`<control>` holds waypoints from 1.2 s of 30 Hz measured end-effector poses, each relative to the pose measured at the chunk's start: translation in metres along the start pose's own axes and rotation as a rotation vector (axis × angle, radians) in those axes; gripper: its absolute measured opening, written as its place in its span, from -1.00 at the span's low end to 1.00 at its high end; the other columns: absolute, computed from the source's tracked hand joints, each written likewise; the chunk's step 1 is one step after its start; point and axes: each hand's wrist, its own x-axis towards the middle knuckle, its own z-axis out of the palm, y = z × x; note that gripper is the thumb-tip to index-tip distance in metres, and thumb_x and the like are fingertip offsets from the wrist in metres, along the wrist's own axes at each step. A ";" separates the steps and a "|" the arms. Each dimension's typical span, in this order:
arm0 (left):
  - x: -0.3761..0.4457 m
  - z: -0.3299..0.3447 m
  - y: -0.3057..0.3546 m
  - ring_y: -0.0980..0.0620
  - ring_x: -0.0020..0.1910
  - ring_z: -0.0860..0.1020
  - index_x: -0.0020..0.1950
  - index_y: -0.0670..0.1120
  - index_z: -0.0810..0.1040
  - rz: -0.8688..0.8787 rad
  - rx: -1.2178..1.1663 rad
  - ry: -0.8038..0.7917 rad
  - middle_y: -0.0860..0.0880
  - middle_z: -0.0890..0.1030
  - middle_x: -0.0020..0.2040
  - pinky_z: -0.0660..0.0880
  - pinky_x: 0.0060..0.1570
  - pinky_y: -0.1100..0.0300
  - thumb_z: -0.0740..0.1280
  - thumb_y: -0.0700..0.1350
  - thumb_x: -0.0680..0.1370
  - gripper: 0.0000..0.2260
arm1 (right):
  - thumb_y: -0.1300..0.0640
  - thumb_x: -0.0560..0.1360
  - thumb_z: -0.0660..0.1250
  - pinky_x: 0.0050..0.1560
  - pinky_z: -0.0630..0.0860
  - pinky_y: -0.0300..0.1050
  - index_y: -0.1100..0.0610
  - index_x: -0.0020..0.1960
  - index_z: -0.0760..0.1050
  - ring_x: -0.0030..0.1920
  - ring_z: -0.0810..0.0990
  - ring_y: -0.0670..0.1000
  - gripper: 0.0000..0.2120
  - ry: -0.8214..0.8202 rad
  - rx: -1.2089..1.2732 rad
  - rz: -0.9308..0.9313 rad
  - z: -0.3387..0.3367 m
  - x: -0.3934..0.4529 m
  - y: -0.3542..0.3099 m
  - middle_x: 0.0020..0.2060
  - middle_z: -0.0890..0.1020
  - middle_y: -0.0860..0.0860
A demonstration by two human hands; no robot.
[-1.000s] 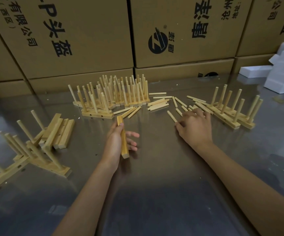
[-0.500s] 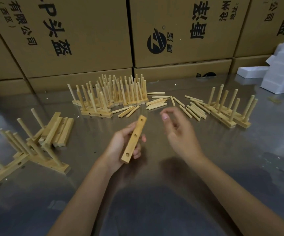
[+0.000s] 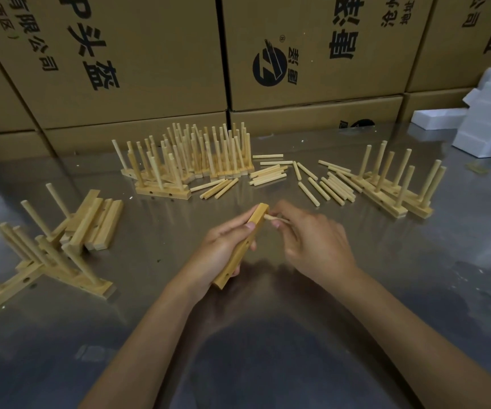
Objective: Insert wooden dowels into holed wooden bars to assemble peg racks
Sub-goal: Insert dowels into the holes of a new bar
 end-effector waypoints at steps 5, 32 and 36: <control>0.000 0.003 -0.004 0.13 -0.27 0.49 0.20 0.44 0.56 0.026 0.049 -0.013 0.10 0.58 -0.26 0.44 -0.37 0.23 0.26 0.07 0.65 -0.74 | 0.10 0.60 0.25 -0.30 0.26 -0.12 -0.06 0.06 0.32 -0.25 0.59 -0.02 -0.88 -0.054 0.043 0.040 0.006 0.001 0.002 -0.22 0.63 -0.11; 0.007 -0.017 -0.003 0.08 -0.57 0.31 0.06 -0.15 0.47 -0.136 -0.660 0.018 -0.08 0.47 -0.29 0.21 -0.66 0.29 0.17 -0.09 0.66 -0.84 | 0.02 0.57 0.28 -0.03 0.51 -0.02 0.08 0.01 0.51 0.00 0.60 0.16 -0.87 0.007 0.056 0.593 0.019 0.043 0.077 -0.06 0.63 0.07; 0.010 -0.022 -0.004 0.08 -0.57 0.29 -0.01 -0.13 0.41 -0.154 -0.779 0.032 -0.10 0.43 -0.31 0.18 -0.67 0.29 0.15 -0.10 0.65 -0.87 | -0.05 0.58 0.27 -0.06 0.42 -0.03 0.10 0.10 0.57 0.06 0.57 0.18 -0.75 -0.036 -0.213 0.583 0.034 0.061 0.079 0.10 0.53 0.10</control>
